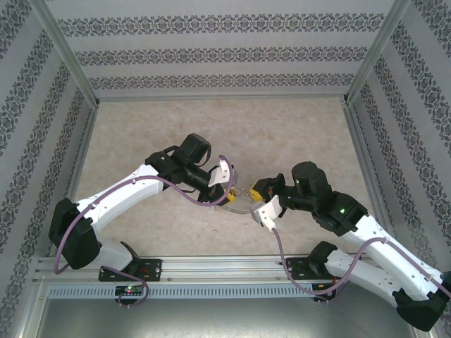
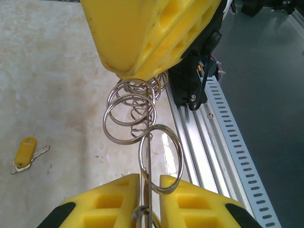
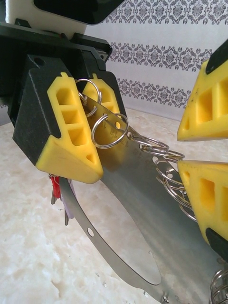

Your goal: Put the keys on the keyring

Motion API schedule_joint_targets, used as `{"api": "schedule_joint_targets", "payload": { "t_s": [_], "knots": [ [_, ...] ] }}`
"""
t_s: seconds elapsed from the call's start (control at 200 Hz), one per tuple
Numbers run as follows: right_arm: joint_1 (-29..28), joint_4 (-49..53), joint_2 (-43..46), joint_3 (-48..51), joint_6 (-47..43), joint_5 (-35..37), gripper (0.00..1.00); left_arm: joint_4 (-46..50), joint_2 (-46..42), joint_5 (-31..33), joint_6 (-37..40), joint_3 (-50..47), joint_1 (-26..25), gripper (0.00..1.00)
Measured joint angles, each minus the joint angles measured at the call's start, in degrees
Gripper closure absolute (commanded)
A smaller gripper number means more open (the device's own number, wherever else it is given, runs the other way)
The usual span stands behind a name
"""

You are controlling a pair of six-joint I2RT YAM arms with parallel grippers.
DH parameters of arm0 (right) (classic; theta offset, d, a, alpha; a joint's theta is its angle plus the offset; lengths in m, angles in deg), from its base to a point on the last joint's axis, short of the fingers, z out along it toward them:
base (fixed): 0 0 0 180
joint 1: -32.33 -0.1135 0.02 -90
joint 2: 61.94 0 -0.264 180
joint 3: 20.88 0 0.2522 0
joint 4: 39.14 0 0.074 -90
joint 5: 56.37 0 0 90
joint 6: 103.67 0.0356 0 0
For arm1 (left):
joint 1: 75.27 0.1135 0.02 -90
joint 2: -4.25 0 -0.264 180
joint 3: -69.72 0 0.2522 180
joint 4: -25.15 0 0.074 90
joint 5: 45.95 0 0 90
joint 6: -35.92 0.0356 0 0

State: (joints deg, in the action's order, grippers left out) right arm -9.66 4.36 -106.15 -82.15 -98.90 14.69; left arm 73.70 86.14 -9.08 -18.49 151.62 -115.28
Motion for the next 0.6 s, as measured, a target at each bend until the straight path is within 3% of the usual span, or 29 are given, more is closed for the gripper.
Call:
{"api": "schedule_joint_targets", "payload": {
  "t_s": [0.6],
  "knots": [
    [-2.14,-0.24,-1.51,0.00,0.00,0.96,0.88,1.07,0.02,0.04,0.26,0.00,0.00,1.00]
  ]
}}
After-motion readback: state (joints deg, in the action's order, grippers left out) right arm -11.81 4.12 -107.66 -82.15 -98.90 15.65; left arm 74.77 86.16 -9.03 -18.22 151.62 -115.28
